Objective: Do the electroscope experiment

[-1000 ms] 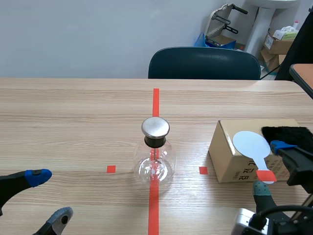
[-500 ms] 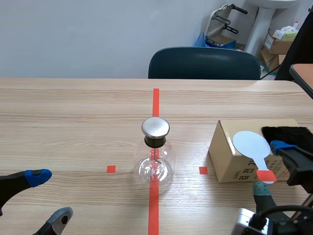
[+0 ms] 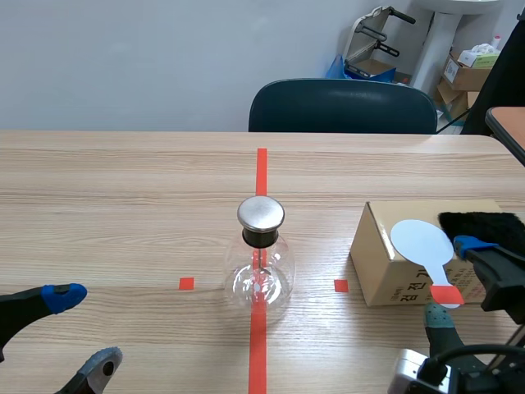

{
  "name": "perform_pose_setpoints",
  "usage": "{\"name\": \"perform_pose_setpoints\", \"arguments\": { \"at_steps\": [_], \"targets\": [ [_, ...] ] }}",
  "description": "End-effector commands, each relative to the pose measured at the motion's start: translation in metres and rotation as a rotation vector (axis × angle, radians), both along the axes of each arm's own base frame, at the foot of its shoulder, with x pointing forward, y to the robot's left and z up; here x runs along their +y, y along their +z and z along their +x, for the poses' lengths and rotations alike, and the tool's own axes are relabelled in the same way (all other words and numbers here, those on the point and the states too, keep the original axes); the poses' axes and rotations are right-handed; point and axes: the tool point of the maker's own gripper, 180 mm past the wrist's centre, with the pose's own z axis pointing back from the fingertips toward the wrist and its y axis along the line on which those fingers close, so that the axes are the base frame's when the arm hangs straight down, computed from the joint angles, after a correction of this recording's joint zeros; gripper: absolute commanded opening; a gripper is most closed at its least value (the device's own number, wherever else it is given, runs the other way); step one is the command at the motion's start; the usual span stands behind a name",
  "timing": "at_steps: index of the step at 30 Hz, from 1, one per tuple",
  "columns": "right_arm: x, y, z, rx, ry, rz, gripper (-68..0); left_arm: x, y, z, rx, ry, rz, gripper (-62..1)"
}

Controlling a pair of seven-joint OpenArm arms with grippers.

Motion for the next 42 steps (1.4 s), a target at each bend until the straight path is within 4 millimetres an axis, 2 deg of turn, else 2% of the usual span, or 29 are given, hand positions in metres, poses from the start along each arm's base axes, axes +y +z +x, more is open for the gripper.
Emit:
{"name": "perform_pose_setpoints", "arguments": {
  "at_steps": [1, 42],
  "targets": [
    [-0.0021, 0.0161, 0.0057, -0.074, 0.007, -0.011, 0.4, -0.0033, 0.0098, 0.0033, -0.030, 0.003, -0.028, -13.9],
    [-0.0021, 0.0161, 0.0057, -0.074, 0.007, -0.011, 0.4, -0.0035, 0.0072, 0.0033, -0.020, 0.002, -0.017, -13.9]
  ]
}}
